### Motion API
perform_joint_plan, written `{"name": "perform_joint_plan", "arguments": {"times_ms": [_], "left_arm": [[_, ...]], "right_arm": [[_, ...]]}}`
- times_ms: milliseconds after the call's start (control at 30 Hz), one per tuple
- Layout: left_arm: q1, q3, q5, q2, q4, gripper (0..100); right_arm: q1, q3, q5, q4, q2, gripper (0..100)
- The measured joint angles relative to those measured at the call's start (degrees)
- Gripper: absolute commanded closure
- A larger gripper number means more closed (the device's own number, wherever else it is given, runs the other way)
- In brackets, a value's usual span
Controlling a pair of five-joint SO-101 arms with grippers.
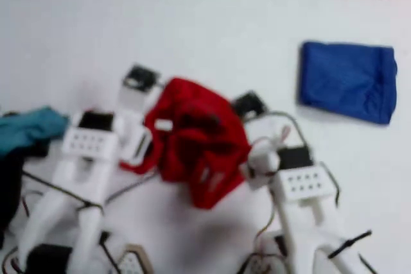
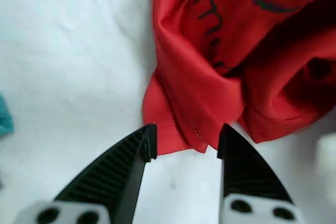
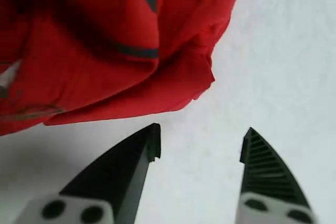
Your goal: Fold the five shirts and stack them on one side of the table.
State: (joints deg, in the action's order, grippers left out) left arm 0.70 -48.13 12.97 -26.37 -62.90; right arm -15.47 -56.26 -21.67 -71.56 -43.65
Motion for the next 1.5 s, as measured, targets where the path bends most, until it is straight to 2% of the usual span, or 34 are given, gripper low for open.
{"name": "perform_joint_plan", "arguments": {"times_ms": [133,200,267,433,600,767,900,1100,1300,1500], "left_arm": [[0.2,-5.9,0.5,0.0,5.8,80],[0.7,-8.1,0.5,0.0,8.4,86],[2.0,-9.8,0.5,0.0,10.9,98],[8.0,-9.9,0.5,0.0,15.0,97],[12.4,-6.7,0.5,0.0,14.0,97],[15.6,3.3,0.5,0.0,6.3,97],[17.8,12.3,0.5,0.0,-1.2,97],[18.9,23.1,0.5,0.0,-10.8,97],[19.0,29.1,0.5,0.0,-16.2,97],[19.4,31.9,0.5,0.0,-19.2,97]], "right_arm": [[-6.4,0.3,0.5,-1.1,0.0,74.8],[-10.4,0.3,0.5,-2.3,0.0,74.8],[-14.1,0.3,0.5,-2.7,0.0,74.8],[-21.2,0.3,0.5,-2.8,0.0,74.8],[-30.6,0.3,0.6,-0.9,0.0,74.8],[-32.4,-2.2,0.7,9.0,0.0,74.8],[-28.8,-6.7,0.7,17.1,3.1,74.8],[-14.1,-6.4,0.7,24.5,14.4,74.8],[0.4,3.1,0.7,28.4,24.7,74.8],[7.0,14.9,0.7,28.4,28.9,74.8]]}}
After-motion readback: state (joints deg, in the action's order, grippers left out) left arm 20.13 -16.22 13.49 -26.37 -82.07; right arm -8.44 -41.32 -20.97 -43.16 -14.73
